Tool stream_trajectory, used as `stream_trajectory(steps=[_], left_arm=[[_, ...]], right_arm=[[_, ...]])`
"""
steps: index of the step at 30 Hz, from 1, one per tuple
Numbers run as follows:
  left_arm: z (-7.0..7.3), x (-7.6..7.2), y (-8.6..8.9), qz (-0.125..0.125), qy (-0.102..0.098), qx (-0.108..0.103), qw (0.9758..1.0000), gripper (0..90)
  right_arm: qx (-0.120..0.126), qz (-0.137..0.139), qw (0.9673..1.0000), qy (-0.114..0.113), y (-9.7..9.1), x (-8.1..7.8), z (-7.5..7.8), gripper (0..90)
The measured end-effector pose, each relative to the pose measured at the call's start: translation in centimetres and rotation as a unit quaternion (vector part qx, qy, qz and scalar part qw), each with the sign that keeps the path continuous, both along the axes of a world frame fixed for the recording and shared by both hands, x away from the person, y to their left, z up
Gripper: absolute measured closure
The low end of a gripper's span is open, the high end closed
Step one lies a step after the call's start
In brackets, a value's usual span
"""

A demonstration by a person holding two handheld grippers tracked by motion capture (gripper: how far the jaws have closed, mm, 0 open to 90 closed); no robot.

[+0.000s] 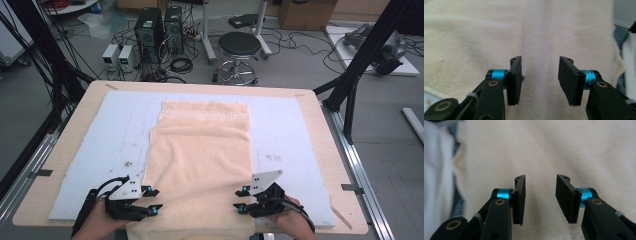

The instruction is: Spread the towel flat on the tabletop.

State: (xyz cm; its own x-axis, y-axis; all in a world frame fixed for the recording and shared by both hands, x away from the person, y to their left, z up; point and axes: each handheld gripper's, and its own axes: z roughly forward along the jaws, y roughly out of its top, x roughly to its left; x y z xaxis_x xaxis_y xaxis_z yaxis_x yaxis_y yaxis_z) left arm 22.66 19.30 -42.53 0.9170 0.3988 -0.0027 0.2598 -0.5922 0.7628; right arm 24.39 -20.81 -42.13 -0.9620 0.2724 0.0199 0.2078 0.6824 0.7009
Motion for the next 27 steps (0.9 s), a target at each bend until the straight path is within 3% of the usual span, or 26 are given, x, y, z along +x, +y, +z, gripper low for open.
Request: stream_trajectory(steps=[3,5,6,9,12,14,16,17,20,23,25,27], left_arm=[[-0.9,0.9,-0.5,0.0,0.016,0.022,0.9996,62.5],[-1.0,1.1,-0.7,-0.001,0.011,0.022,0.9997,75.5],[-0.9,1.2,-0.8,0.002,0.016,0.023,0.9996,82.0],[-0.3,1.7,-0.7,0.025,0.005,0.011,0.9996,83.8],[0.6,3.0,-0.4,0.063,-0.013,-0.014,0.9978,83.7],[1.0,4.3,-0.5,0.087,-0.017,-0.027,0.9957,82.1],[0.8,5.8,-1.1,0.103,-0.016,-0.007,0.9945,76.6],[0.6,6.4,-1.2,0.116,-0.006,-0.004,0.9932,69.6],[0.9,6.8,-0.8,0.12,0.0,-0.026,0.9925,60.4],[1.4,5.6,0.4,0.11,-0.007,-0.039,0.9932,54.3],[1.6,4.5,1.2,0.105,-0.016,-0.043,0.9934,53.1],[1.8,3.2,2.1,0.104,-0.02,-0.053,0.9929,51.0]], right_arm=[[-0.021,-0.021,0.9995,-0.008,0.3,1.0,-0.5,62.3],[-0.038,-0.021,0.999,-0.007,0.5,1.4,-1.1,70.9],[-0.031,-0.019,0.9993,0.0,0.5,1.4,-1.1,82.6],[-0.035,-0.017,0.9992,-0.002,0.8,1.7,-0.5,86.0],[-0.021,-0.04,0.9985,-0.03,0.7,2.7,0.8,86.0],[-0.023,-0.061,0.9967,-0.047,0.6,4.0,1.5,85.9],[-0.029,-0.088,0.994,-0.059,0.5,5.5,1.5,84.8],[-0.029,-0.105,0.9923,-0.059,0.4,6.2,1.3,81.2],[-0.035,-0.133,0.9889,-0.056,0.0,7.3,1.0,73.6],[0.006,-0.118,0.9914,-0.056,-0.7,6.0,1.9,71.7],[0.022,-0.092,0.9939,-0.058,-0.9,4.8,2.5,69.5],[0.023,-0.069,0.9959,-0.054,-0.9,3.4,2.5,67.0]])
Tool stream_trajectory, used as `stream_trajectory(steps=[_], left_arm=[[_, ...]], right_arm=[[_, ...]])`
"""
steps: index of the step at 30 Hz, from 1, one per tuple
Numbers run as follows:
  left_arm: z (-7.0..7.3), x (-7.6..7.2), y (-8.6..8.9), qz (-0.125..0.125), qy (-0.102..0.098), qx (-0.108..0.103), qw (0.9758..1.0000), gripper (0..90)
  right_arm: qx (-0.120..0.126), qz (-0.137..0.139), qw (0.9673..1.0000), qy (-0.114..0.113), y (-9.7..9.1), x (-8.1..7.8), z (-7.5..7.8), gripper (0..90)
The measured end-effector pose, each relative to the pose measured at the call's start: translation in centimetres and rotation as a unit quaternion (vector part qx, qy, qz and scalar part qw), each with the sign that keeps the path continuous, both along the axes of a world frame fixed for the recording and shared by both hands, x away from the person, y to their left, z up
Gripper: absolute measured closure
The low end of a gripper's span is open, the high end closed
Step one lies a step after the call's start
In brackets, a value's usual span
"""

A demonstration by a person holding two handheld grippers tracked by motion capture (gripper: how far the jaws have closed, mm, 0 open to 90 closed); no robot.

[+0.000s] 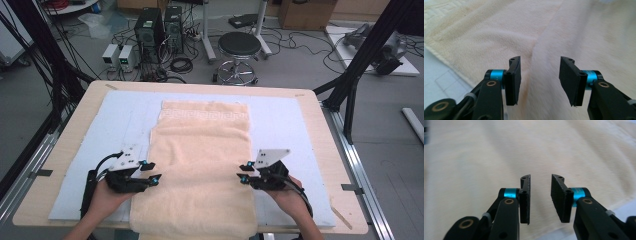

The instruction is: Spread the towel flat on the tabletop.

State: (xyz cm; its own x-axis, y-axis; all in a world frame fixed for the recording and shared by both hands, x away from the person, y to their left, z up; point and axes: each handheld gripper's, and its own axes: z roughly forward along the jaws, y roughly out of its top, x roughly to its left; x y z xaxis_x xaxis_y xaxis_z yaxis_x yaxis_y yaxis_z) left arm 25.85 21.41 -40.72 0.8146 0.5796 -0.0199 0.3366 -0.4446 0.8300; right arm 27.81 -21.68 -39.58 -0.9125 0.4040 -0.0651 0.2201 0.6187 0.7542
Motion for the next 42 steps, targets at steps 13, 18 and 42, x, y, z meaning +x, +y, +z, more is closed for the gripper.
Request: stream_trajectory(steps=[13,18,42], left_arm=[[-3.3,-3.2,-0.9,-0.099,0.035,0.062,0.9925,57.9],[-2.9,-3.8,-1.0,-0.108,0.049,0.069,0.9906,85.2],[-2.7,-0.4,-0.5,-0.075,0.043,0.059,0.9945,56.2]], right_arm=[[-0.045,0.049,0.9962,0.056,0.7,-1.5,-3.9,67.4],[-0.042,0.059,0.9948,0.071,0.8,-2.1,-3.7,85.8],[-0.042,0.028,0.998,0.037,0.8,-0.8,-2.7,58.0]])
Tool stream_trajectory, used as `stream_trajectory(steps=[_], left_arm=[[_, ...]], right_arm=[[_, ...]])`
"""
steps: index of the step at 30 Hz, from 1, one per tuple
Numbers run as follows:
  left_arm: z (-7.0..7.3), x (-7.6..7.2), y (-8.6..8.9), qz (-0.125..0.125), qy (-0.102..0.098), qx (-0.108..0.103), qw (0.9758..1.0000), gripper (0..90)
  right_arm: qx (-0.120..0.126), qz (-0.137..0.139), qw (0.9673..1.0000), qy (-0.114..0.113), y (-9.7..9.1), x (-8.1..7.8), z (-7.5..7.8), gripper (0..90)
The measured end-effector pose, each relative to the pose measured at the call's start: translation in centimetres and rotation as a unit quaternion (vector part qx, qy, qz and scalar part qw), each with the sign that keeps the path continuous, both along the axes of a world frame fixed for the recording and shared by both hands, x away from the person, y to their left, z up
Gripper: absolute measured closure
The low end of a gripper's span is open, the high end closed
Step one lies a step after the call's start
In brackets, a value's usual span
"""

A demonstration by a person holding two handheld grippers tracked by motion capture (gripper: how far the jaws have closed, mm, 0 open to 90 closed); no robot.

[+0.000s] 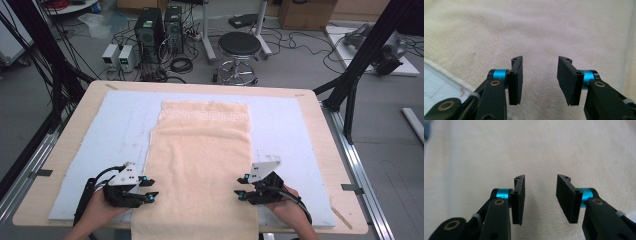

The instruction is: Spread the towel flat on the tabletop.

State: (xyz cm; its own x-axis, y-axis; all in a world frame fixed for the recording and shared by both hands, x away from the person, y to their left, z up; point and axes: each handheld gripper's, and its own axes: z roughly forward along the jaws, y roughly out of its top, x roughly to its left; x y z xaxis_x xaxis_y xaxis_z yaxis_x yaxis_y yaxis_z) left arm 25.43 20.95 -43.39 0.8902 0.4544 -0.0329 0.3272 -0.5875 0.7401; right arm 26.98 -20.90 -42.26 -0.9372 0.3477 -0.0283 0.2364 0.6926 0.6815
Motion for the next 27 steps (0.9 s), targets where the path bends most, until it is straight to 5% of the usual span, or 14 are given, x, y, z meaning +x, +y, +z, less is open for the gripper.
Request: stream_trajectory(steps=[2,5,9,16,27], left_arm=[[-0.6,0.0,0.0,-0.002,0.001,-0.005,1.0,60.1],[-0.6,-0.1,0.2,-0.006,0.004,-0.01,0.9999,77.1],[-0.2,-1.0,0.3,-0.014,0.006,-0.006,0.9999,83.4],[0.2,-1.5,1.0,-0.006,0.006,-0.021,0.9998,74.2],[1.5,0.1,2.3,0.042,-0.017,-0.061,0.9971,58.4]], right_arm=[[-0.011,0.003,0.9998,0.019,0.1,0.7,-0.9,62.4],[0.004,0.003,0.9994,0.035,-0.1,0.8,-1.2,82.3],[0.007,0.013,0.9992,0.037,-0.1,0.1,-0.8,85.3],[0.028,0.012,0.9989,0.036,-0.8,-1.0,0.0,71.4],[0.055,-0.041,0.9975,0.015,-1.1,1.1,0.6,52.3]])
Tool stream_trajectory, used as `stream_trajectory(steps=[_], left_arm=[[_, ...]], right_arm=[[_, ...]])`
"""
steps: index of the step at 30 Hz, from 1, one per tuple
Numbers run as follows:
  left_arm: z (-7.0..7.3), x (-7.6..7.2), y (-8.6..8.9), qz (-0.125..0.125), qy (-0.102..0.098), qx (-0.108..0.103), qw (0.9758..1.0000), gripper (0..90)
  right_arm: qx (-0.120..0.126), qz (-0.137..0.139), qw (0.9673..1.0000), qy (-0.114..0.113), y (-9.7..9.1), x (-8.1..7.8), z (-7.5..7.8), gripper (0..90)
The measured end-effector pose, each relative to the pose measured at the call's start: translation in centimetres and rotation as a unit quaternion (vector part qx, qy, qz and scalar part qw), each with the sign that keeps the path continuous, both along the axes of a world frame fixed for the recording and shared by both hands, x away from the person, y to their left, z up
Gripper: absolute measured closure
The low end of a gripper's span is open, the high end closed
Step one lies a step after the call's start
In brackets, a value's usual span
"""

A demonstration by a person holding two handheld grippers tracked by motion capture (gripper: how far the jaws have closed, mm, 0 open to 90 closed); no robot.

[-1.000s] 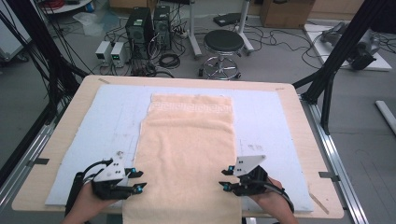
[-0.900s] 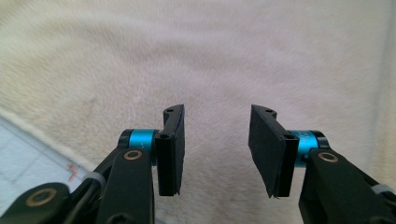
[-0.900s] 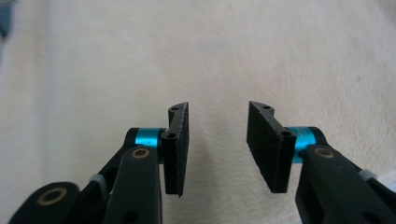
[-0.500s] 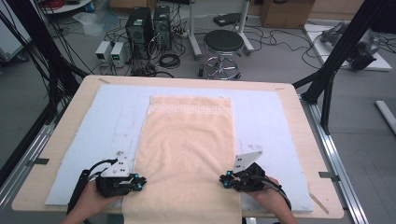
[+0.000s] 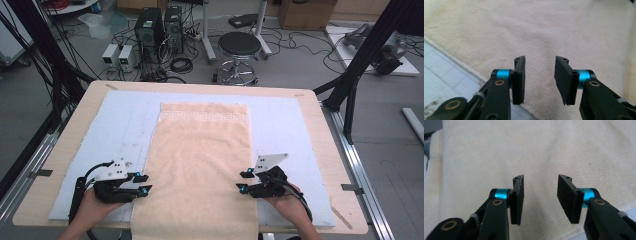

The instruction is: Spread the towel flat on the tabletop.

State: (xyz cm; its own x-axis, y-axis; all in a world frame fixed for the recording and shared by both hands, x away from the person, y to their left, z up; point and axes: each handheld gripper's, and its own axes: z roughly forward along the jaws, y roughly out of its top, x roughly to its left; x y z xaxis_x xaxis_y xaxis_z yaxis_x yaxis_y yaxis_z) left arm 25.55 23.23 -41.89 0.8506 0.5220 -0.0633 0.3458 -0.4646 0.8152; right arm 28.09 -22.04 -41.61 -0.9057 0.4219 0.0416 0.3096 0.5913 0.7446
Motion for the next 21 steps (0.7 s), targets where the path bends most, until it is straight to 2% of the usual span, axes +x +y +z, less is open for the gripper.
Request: stream_trajectory(steps=[2,7,10,14,16,17,21], left_arm=[[0.1,0.5,-0.1,0.008,0.0,-0.008,0.9999,55.3],[0.5,1.8,-0.7,0.04,-0.009,-0.009,0.9991,42.2],[0.6,2.8,-0.7,0.052,-0.002,-0.021,0.9984,35.5],[0.8,3.0,-0.5,0.068,-0.017,-0.024,0.9972,32.2],[0.9,2.9,-0.3,0.072,-0.02,-0.026,0.9969,30.8],[0.9,2.9,-0.3,0.075,-0.021,-0.031,0.9965,30.8],[1.0,2.8,-0.2,0.078,-0.026,-0.03,0.9962,29.9]], right_arm=[[0.006,-0.015,0.9999,0.001,-0.1,0.6,0.2,46.8],[0.012,-0.047,0.9988,-0.001,0.0,2.1,0.5,36.0],[0.014,-0.062,0.998,-0.004,0.0,3.0,0.6,30.7],[0.016,-0.07,0.9974,-0.008,0.2,4.1,0.6,27.7],[0.026,-0.076,0.9967,-0.007,0.1,4.5,0.5,26.4],[0.026,-0.078,0.9966,-0.008,0.1,4.5,0.4,26.4],[0.03,-0.083,0.996,-0.012,-0.1,4.4,0.6,25.9]])
